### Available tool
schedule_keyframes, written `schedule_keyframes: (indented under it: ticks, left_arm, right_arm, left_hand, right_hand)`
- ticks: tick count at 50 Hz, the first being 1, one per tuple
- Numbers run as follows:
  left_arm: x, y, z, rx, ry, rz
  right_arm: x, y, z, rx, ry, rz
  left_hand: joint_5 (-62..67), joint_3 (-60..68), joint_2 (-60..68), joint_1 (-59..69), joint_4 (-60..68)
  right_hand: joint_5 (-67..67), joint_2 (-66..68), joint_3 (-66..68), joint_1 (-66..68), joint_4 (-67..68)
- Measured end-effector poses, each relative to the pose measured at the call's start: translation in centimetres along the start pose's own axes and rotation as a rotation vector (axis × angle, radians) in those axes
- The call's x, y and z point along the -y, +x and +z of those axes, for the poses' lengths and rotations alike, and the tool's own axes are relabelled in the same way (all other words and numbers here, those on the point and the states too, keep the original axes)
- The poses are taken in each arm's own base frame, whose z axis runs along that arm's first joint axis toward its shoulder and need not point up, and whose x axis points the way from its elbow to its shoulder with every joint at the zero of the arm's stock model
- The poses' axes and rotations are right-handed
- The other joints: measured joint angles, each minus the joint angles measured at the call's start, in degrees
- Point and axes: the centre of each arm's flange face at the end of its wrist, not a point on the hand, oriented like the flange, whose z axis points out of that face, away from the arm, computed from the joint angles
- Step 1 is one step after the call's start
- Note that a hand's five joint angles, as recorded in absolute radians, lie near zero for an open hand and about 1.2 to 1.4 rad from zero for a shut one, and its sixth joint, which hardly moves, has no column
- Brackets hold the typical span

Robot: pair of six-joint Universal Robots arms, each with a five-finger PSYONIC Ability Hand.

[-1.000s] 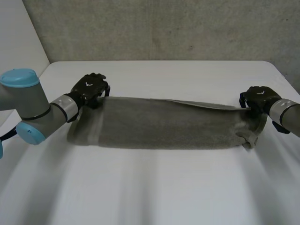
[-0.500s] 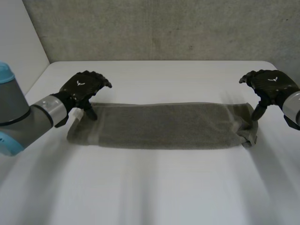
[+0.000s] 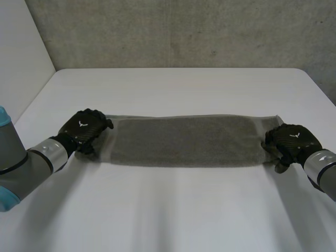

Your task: Fold the towel.

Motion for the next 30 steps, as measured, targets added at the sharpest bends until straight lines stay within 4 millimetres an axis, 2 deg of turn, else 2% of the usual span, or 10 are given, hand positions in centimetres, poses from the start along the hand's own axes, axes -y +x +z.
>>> schedule_keyframes:
  ticks: [10, 13, 17, 22, 24, 30]
  left_arm:
    - [-0.8, -0.2, 0.5, 0.036, -0.031, -0.001]
    - [-1.2, -0.2, 0.7, 0.038, -0.040, -0.005]
    - [-1.5, -0.3, 0.9, 0.039, -0.046, -0.008]
    - [-1.5, -0.5, 1.1, 0.044, -0.043, -0.006]
    - [-1.5, -0.6, 1.2, 0.046, -0.043, -0.005]
    - [-1.9, -0.9, 1.4, 0.053, -0.052, -0.001]
  right_arm:
    - [-1.3, 0.4, 1.4, -0.052, -0.013, -0.075]
    - [-1.5, 0.5, 1.6, -0.056, -0.019, -0.087]
    - [-1.6, 0.8, 1.7, -0.056, -0.021, -0.091]
    - [-1.5, 1.0, 1.7, -0.057, -0.013, -0.103]
    - [-1.4, 1.2, 1.7, -0.062, -0.008, -0.119]
    - [-1.4, 2.7, 1.8, -0.099, -0.004, -0.188]
  left_hand:
    - [9.1, 0.0, 9.5, 10.6, 0.0]
    - [13.6, 0.0, 14.3, 15.3, 0.0]
    - [27.6, 0.0, 28.6, 29.9, 0.0]
    - [46.8, 0.0, 48.1, 48.1, 0.0]
    - [50.5, 0.0, 51.7, 49.2, 0.0]
    - [51.8, 0.0, 52.0, 50.8, 0.0]
  right_hand:
    - [11.0, 11.3, 0.0, 11.9, 0.0]
    - [22.8, 24.0, 0.0, 24.1, 0.0]
    - [40.2, 38.8, 0.0, 40.3, 0.0]
    - [41.6, 39.0, 0.0, 40.8, 0.0]
    - [41.6, 39.0, 0.0, 40.8, 0.0]
    - [41.6, 39.0, 0.0, 40.8, 0.0]
